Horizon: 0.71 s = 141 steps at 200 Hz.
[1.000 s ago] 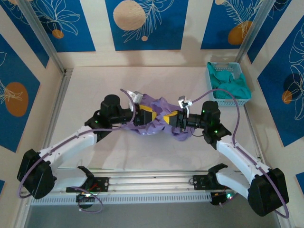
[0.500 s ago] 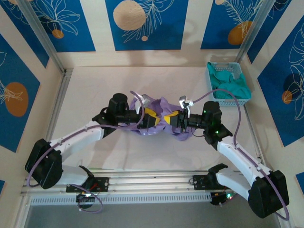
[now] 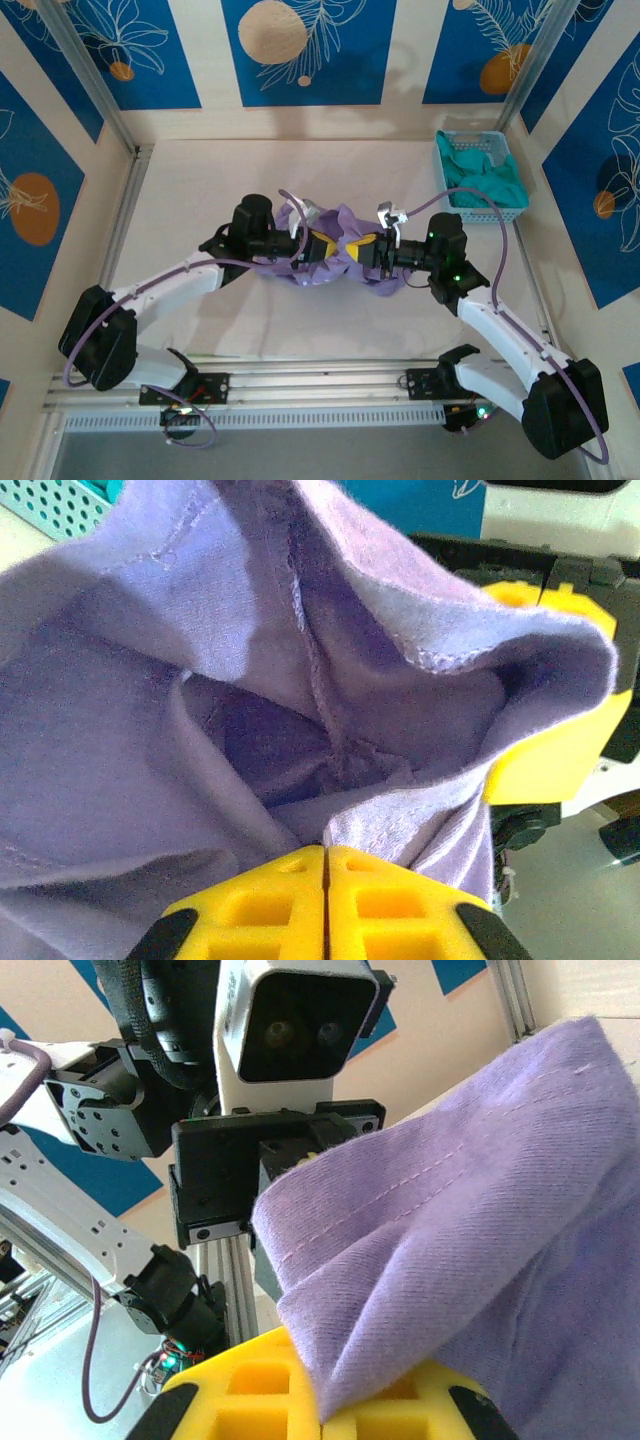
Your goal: Fold the inside-out t-shirt
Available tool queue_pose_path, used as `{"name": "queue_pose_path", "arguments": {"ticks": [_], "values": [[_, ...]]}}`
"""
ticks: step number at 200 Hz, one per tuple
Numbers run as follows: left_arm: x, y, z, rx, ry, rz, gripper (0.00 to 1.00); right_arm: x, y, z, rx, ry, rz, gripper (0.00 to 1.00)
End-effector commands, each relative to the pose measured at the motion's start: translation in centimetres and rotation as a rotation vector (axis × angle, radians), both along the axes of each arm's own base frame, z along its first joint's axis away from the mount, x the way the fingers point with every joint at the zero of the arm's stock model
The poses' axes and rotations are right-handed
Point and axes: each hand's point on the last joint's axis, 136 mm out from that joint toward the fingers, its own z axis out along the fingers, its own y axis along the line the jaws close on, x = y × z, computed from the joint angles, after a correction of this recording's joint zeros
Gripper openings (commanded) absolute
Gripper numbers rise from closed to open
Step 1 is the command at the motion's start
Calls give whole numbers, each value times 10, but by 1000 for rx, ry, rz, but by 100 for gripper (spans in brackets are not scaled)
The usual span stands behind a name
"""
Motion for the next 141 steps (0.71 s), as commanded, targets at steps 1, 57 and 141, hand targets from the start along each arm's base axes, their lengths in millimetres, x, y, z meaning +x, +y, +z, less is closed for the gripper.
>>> {"name": "queue_pose_path", "arguments": {"ticks": [1, 57, 141], "values": [[0, -3, 28, -61, -66, -9, 0, -1, -3, 7, -8, -21, -14, 2], [-6, 12, 65, -150, -177, 64, 0, 6, -11, -8, -57, 23, -101, 23], [-46, 19, 51, -41, -304, -43, 0, 26, -50, -48, -225, 218, -411, 45]]}}
